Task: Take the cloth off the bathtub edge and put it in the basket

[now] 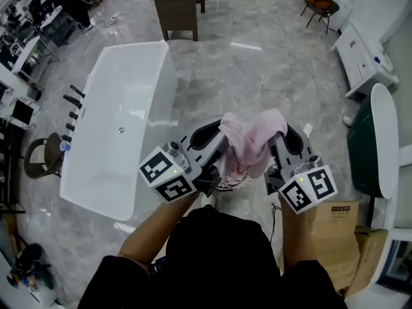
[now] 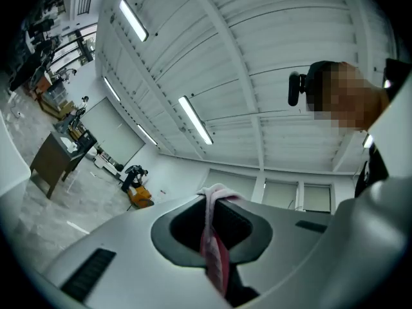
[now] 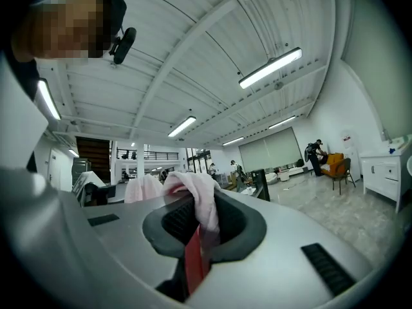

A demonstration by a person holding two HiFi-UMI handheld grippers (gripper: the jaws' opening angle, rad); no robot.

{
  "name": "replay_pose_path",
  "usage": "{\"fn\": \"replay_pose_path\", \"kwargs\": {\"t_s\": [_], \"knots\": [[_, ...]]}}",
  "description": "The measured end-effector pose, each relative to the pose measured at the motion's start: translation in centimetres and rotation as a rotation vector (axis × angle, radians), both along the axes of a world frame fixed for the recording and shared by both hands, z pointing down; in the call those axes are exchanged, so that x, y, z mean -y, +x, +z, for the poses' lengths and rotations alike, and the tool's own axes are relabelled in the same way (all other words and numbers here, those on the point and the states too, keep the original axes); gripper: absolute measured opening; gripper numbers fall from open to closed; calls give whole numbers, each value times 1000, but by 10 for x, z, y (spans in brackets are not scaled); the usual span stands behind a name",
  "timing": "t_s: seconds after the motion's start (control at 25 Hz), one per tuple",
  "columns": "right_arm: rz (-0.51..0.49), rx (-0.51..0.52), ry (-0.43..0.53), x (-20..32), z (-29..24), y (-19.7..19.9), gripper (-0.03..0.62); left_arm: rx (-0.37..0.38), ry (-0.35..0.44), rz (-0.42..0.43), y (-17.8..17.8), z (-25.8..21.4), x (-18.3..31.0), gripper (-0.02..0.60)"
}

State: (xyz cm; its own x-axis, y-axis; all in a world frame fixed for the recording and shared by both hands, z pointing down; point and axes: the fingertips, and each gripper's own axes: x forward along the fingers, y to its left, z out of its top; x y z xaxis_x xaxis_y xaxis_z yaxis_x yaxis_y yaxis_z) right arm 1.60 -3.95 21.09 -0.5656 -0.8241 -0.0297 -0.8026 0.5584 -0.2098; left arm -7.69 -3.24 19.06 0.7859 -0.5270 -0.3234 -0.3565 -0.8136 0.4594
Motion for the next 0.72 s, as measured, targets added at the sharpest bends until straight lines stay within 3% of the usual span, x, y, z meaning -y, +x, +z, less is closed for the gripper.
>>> {"fn": "replay_pose_path", "kwargs": {"t_s": [0.28, 0.4, 0.56, 0.72], "knots": [[133, -68, -142, 22, 74, -3, 45, 31, -112, 8, -8, 82, 22, 28], [121, -110, -183, 25, 115, -2, 46, 14, -183, 42, 3, 121, 25, 28], [132, -118, -281, 26, 173, -1, 46, 89, -151, 83, 25, 163, 15, 28], [121, -154, -340, 27, 219, 4, 46, 127, -254, 25, 25, 216, 20, 28]]}}
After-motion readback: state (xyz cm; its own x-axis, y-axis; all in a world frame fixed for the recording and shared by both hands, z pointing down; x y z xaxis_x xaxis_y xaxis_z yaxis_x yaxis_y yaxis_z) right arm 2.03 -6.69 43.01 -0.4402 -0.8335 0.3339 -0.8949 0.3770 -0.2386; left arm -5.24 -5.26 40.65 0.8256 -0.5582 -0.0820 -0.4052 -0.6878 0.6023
